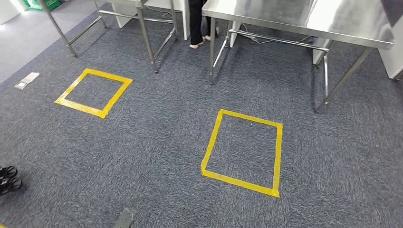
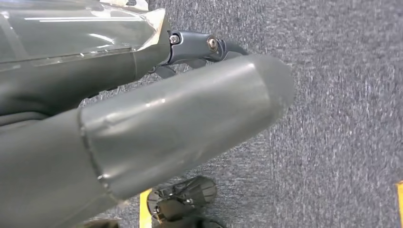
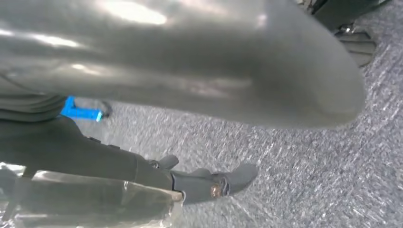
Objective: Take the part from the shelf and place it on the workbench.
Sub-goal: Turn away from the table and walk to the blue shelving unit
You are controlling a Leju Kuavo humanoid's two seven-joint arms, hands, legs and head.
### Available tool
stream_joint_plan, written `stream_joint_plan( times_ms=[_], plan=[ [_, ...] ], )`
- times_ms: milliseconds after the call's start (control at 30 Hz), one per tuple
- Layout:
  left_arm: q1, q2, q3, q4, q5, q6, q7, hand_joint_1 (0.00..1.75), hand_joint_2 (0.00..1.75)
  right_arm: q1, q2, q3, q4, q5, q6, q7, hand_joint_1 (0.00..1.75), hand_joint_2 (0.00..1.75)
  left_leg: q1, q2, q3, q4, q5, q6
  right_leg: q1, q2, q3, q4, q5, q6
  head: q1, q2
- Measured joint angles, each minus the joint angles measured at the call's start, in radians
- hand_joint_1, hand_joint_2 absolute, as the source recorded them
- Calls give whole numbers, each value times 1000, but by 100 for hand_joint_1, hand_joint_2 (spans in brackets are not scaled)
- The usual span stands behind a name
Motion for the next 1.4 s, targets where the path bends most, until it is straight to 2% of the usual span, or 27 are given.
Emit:
stream_joint_plan(
  times_ms=[67, 133, 200, 267, 300, 333, 367, 400, 433, 500, 567, 633, 667, 700, 767, 800, 833, 867, 933, 1000, 1100, 1167, 1233, 1300, 1333, 1367, 1400],
  plan=[
    [1, -1, 0, 0, 0, 0, 0, 0, 0, -3, -2, 2, 0, 3, 5, 2, 0, 0, 2, -21, -3, -10, 9, -6, 2, -18, -2, 2, -3, 3, 0, 0],
    [3, -1, 1, 0, 0, 0, 1, 0, 0, -4, -4, 5, 0, 6, 10, 5, 0, 0, 10, -44, -1, -21, 21, -5, -2, 16, -18, 42, -28, 8, 0, 0],
    [2, -3, 1, 0, -1, 0, 2, 0, 0, -2, -7, 8, 0, 7, 13, 8, 0, 0, 14, -67, -4, -25, 29, -3, -12, 71, -67, 156, -84, 10, 1, 0],
    [2, -6, 1, 0, -3, 0, 2, 0, 0, 3, -9, 8, 0, 7, 14, 10, 0, 0, 15, -93, -8, -25, 32, -3, -20, 89, -118, 273, -128, 17, 2, 0],
    [3, -6, 1, 0, -3, 0, 2, 0, 0, 4, -10, 8, 0, 7, 14, 10, 0, 0, 17, -107, -9, -24, 34, -5, -24, 91, -123, 285, -127, 26, 2, 0],
    [4, -6, 1, 0, -4, 0, 2, 0, 0, 5, -11, 8, 0, 7, 14, 10, 0, 0, 19, -122, -9, -22, 35, -7, -29, 94, -108, 257, -109, 38, 2, 0],
    [5, -7, 1, 0, -4, 0, 2, 0, 0, 5, -13, 8, 0, 7, 14, 10, 0, 0, 21, -136, -9, -21, 35, -10, -35, 101, -77, 192, -78, 52, 2, 0],
    [5, -7, 2, 0, -4, 0, 2, 0, 0, 5, -13, 8, 0, 7, 14, 10, 0, 0, 23, -148, -9, -18, 34, -15, -41, 121, -41, 116, -50, 62, 3, 0],
    [4, -7, 2, 0, -4, 0, 2, 0, 0, 5, -13, 9, 0, 7, 14, 10, 0, 0, 23, -161, -11, -14, 34, -20, -44, 137, -14, 54, -28, 65, 4, 0],
    [5, -8, 2, 0, -4, 0, 2, 0, 0, 4, -13, 9, 0, 7, 14, 10, 0, 0, 22, -179, -19, -11, 35, -34, -43, 155, 9, 1, -15, 56, 6, 0],
    [7, -7, 2, 1, -4, 0, 2, 0, 0, 2, -12, 9, 0, 7, 14, 10, 0, 0, 23, -191, -26, -10, 38, -45, -42, 137, 12, 0, -10, 41, 5, 0],
    [8, -5, 2, 1, -4, 0, 2, 0, 0, 0, -12, 10, 0, 7, 14, 10, 0, 0, 25, -162, -42, 19, 19, -54, -47, 119, 14, -4, -6, 25, 2, 0],
    [7, -5, 1, 0, -4, 0, 2, 0, 0, 0, -12, 11, 0, 7, 14, 10, 0, 0, 25, -137, -63, 63, -7, -59, -50, 108, 15, -6, -5, 16, -1, 0],
    [6, -5, 1, 0, -4, 0, 2, 0, 0, 1, -12, 11, 0, 7, 14, 10, 0, 0, 26, -113, -94, 125, -39, -64, -47, 97, 16, -6, -6, 10, -4, 0],
    [6, -6, 1, 1, -4, 0, 2, 0, 0, 3, -13, 13, 0, 7, 14, 12, 0, 0, 31, -93, -160, 254, -91, -71, -43, 71, 15, -6, -8, 4, -6, 0],
    [7, -6, 1, 1, -4, 0, 2, 0, 0, 3, -14, 14, 0, 7, 15, 13, 0, 0, 33, -90, -174, 279, -91, -73, -42, 59, 15, -5, -9, 3, -6, 0],
    [7, -6, 1, 1, -4, 0, 2, 0, 0, 3, -14, 15, 0, 7, 16, 14, 0, 0, 35, -86, -170, 267, -73, -74, -42, 47, 16, -5, -10, 3, -6, 0],
    [7, -6, 1, 1, -4, 0, 2, 0, 0, 2, -13, 16, 0, 7, 17, 14, 0, 0, 36, -77, -144, 216, -42, -73, -42, 37, 17, -5, -11, 3, -6, 0],
    [5, -5, 1, 0, -5, 0, 2, 0, 0, 0, -13, 17, 0, 8, 18, 15, 0, 0, 32, -35, -71, 78, 15, -67, -37, 19, 22, -5, -16, 8, -7, 0],
    [2, -5, 1, 0, -5, 0, 2, 0, 0, -1, -13, 17, 0, 9, 21, 16, 0, 0, 25, -11, -35, 6, 31, -58, -29, 1, 25, -5, -22, 17, -6, 0],
    [3, -7, 1, 0, -6, 0, 2, 0, 0, -4, -15, 18, 0, 12, 23, 17, 0, 0, 20, -43, -36, -5, 34, -40, -24, -21, 32, -8, -27, 32, -5, 0],
    [3, -8, 2, 0, -7, 0, 2, 0, 0, -6, -16, 19, 0, 12, 26, 17, 0, 0, 24, -65, -32, -16, 44, -26, -26, 15, 14, 35, -54, 36, -3, 0],
    [0, -9, 2, 0, -8, -1, 2, 0, 0, -4, -17, 20, 0, 12, 29, 18, 0, 0, 26, -89, -33, -21, 49, -18, -30, 66, -45, 152, -108, 28, 1, 0],
    [-1, -11, 2, 0, -8, -1, 2, 0, 0, 0, -17, 20, 0, 11, 31, 20, 0, 0, 24, -117, -35, -20, 50, -16, -30, 86, -102, 259, -141, 26, 3, 0],
    [0, -11, 2, 0, -8, -1, 2, 0, 0, 1, -17, 20, 0, 11, 31, 21, 0, 0, 24, -133, -34, -20, 51, -16, -30, 90, -107, 262, -132, 31, 3, 0],
    [1, -11, 2, 0, -8, -1, 2, 0, 0, 2, -18, 20, 0, 11, 31, 21, 0, 0, 24, -148, -33, -19, 51, -16, -30, 96, -94, 227, -109, 39, 3, 0],
    [1, -11, 2, 0, -8, -1, 3, 0, 0, 2, -18, 20, 0, 11, 31, 21, 0, 0, 24, -162, -31, -19, 51, -17, -32, 112, -66, 160, -77, 46, 3, 0]
  ],
)
